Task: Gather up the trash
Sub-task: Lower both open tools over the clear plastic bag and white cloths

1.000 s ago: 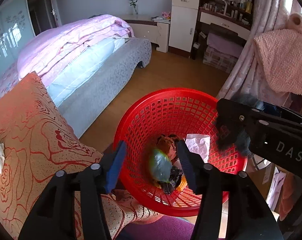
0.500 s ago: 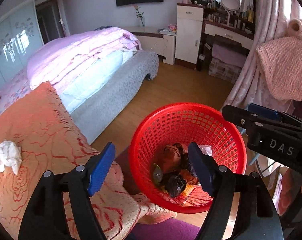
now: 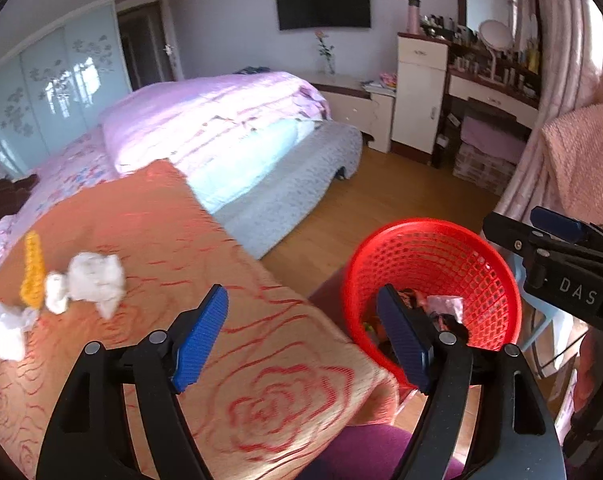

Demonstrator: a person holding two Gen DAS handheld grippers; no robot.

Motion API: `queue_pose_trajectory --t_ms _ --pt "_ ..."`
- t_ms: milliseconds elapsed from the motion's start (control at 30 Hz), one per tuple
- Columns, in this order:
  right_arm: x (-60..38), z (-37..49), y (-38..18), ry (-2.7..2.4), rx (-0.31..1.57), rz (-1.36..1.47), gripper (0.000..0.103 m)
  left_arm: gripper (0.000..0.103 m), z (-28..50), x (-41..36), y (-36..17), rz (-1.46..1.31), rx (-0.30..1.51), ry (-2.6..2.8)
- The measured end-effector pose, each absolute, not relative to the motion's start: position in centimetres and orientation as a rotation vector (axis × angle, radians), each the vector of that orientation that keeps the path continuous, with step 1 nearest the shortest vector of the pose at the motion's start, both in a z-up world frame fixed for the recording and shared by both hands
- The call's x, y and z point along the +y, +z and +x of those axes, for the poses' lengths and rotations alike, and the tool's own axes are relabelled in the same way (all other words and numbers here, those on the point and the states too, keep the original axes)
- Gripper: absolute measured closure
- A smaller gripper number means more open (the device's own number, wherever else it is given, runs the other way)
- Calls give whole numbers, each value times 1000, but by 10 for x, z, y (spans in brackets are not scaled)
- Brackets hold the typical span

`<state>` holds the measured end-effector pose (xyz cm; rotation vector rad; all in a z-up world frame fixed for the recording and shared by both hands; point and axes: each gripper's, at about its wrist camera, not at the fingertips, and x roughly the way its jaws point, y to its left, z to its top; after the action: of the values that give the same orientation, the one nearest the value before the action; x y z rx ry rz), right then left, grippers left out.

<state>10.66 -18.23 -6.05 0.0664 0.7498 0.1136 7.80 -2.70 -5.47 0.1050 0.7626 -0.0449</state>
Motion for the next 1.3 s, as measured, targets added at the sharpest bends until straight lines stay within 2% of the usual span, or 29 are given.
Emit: queue_pose_trajectory --t_ms 167,633,1067,1133,1300 --pt "-165 100 -55 133 726 28 25 26 63 -3 -46 113 726 15" --pt "-119 93 -37 199 684 -20 24 25 43 75 -37 9 723 172" --pt "-51 91 -36 338 712 -11 24 25 19 195 -17 -116 690 419" --pt "-42 89 -37 356 716 -16 24 20 19 218 -10 -139 675 465" --pt "-30 87 -39 382 728 -34 24 19 33 258 -11 -173 707 493"
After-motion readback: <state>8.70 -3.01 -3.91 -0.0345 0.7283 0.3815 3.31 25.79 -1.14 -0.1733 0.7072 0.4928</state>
